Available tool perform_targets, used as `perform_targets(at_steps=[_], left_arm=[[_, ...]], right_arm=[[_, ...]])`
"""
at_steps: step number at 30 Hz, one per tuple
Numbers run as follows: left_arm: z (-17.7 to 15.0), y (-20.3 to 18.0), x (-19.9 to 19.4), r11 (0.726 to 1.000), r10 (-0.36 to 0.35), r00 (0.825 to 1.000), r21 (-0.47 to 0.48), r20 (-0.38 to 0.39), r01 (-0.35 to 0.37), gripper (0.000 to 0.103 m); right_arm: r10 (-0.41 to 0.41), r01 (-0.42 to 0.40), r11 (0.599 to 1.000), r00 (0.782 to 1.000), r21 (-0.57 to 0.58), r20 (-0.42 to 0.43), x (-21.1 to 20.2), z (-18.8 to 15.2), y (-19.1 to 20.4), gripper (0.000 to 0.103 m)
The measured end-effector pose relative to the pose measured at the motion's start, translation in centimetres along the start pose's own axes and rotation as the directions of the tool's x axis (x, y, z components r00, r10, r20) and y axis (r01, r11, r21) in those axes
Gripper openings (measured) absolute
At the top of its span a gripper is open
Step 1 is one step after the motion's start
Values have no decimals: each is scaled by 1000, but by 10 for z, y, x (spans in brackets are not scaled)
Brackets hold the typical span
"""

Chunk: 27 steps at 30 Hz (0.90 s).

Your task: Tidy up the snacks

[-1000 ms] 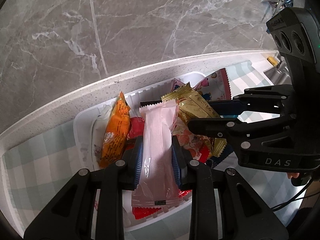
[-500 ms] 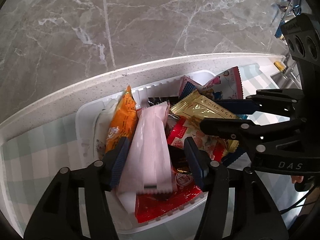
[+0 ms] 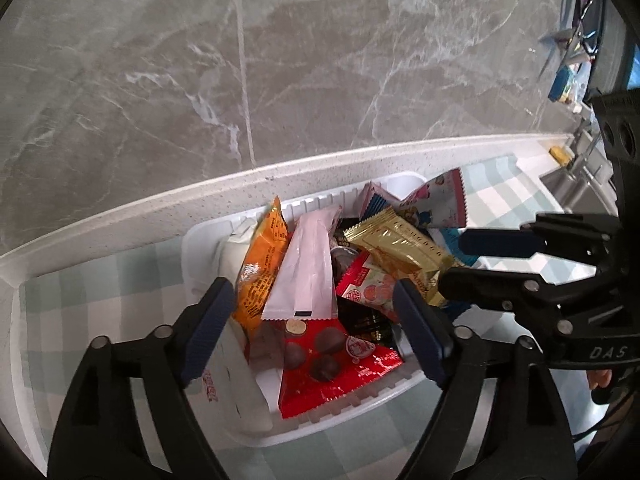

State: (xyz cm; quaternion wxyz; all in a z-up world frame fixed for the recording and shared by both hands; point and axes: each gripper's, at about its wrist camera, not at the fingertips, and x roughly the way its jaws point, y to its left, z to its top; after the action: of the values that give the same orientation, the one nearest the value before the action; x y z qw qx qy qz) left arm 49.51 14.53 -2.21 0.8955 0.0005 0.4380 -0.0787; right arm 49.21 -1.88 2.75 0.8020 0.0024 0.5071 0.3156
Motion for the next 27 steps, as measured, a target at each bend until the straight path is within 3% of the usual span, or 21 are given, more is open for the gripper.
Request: perform_targets(at_steps=[14,27], left_arm=[[-31,-17,-91,998,31,994,-64,108,-24,100],[-80,-56,-172,998,64,985,-27,160,-61,102]], right_arm=[[-15,16,1000,995,-8,103,-81,-51,17,60],[-44,43,999,976,10,212,-149,-112,37,68]])
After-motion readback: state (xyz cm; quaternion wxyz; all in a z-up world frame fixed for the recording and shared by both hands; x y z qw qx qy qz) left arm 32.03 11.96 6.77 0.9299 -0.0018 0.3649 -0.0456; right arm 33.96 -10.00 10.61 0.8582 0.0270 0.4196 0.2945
